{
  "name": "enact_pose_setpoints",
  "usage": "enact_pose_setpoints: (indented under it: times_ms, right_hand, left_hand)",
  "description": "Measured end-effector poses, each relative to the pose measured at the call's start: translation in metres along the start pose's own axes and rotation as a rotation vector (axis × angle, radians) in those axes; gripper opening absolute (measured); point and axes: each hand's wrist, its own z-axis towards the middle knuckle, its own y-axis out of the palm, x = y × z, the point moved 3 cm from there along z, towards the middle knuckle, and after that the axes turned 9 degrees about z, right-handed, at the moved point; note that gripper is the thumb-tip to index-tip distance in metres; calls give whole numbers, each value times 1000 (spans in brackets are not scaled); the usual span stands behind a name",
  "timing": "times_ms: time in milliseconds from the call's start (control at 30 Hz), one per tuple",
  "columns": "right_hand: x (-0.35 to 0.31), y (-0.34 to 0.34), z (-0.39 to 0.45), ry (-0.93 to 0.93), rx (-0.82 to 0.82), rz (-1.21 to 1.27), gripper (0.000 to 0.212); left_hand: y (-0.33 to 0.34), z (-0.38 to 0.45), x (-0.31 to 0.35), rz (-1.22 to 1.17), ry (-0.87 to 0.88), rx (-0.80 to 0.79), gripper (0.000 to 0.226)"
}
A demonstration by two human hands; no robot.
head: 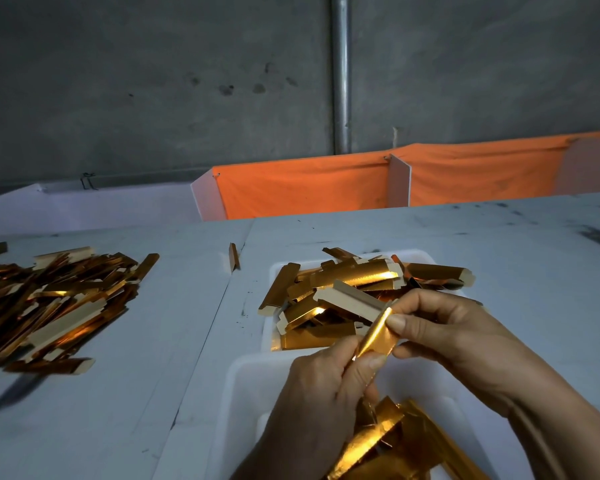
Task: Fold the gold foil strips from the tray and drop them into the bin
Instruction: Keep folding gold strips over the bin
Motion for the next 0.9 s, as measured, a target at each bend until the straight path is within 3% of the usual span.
enact_pose_setpoints:
  times_ms: [200,300,467,567,667,767,900]
  right_hand:
    - [0,-1,0,4,-5,7,18]
    - [0,-1,0,2,-21,-24,15]
    - [1,-1,-1,-5,-14,-53,15]
    - [1,2,0,-33,21,-93,21]
    - [2,5,0,-56,38,-166,18]
    - [4,10,1,-55,8,-187,16]
    - [4,11,-1,-29,-47,-116,13]
  left_hand:
    - [0,0,-1,-158,-109,-137,47]
    - [3,-2,3,-103,-44,-157,55]
    - [12,3,-15,30,-111,-228,37]
    - [2,2,-3,147,35,-25,39]
    - [-3,-1,6,185,52,69,59]
    - [-1,5,3,253,48,61,45]
    - [-6,-1,0,234,103,298,34]
